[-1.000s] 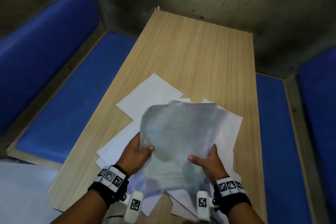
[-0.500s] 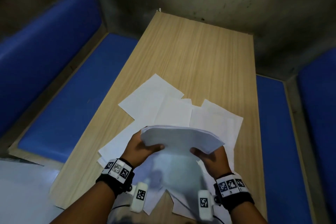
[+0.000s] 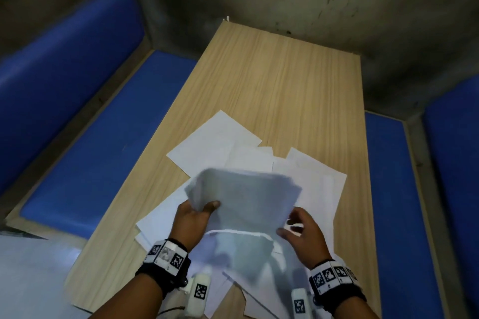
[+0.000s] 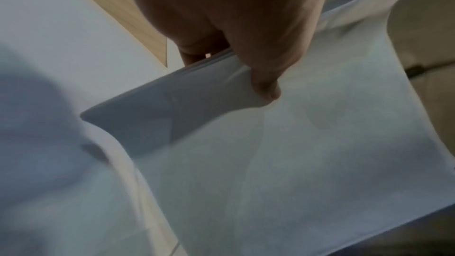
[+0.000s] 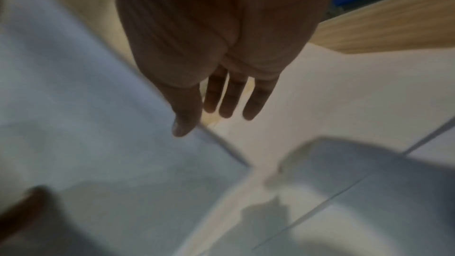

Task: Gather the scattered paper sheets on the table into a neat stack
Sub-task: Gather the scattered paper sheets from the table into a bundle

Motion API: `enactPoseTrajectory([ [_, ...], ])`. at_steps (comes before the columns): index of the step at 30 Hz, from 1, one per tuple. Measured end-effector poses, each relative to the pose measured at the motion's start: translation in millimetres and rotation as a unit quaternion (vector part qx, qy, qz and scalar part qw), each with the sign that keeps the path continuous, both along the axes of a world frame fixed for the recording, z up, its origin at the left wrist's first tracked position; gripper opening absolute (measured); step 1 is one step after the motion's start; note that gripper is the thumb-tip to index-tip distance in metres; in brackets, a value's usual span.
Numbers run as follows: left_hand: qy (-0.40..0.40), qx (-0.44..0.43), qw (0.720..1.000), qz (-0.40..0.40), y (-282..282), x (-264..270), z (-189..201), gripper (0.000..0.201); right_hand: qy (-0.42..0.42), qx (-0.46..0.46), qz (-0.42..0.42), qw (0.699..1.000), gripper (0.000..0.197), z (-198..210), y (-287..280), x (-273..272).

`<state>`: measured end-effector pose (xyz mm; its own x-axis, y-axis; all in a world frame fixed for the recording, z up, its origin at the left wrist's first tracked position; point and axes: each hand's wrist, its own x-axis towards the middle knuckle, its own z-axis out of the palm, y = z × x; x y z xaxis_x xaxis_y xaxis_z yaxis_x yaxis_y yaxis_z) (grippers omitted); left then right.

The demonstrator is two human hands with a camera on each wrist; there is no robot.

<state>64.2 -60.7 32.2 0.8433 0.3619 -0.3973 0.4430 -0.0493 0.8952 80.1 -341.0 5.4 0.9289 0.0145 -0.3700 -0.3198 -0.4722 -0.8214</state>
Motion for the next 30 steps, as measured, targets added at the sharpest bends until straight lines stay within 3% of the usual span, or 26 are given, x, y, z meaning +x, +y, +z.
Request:
enactPoseTrajectory([
  [3,-0.014,0.009,0.996,0.082,23,5,2,0.022,0.026,-0.06,-0.124,0.99,0.058,-21,-32,14],
  [5,-0.022,0.014,0.993,0.116,41,7,3,0.025,0.071,-0.162,-0.19,0.966,0.071,-34,-52,24],
  [7,-0.026,0.029,0.992,0.122,56,6,6,0.026,0.136,-0.25,-0.188,0.94,0.09,-46,-65,31],
  [10,-0.017,0.037,0.991,0.128,72,-1,6,0.025,0.172,-0.288,-0.187,0.923,0.103,-55,-68,41],
  [13,0.003,0.037,0.991,0.131,81,-11,3,0.024,0.187,-0.302,-0.207,0.911,0.095,-56,-61,48],
  [16,0.016,0.032,0.99,0.139,87,-22,-4,0.024,0.167,-0.267,-0.232,0.92,0.074,-57,-60,49],
  [21,0.029,0.048,0.988,0.142,93,-35,-12,0.027,0.049,-0.229,-0.264,0.936,0.02,-53,-72,46],
  [30,0.06,0.061,0.986,0.143,98,-50,-11,0.019,-0.036,-0.18,-0.301,0.936,0.026,-16,-103,36],
])
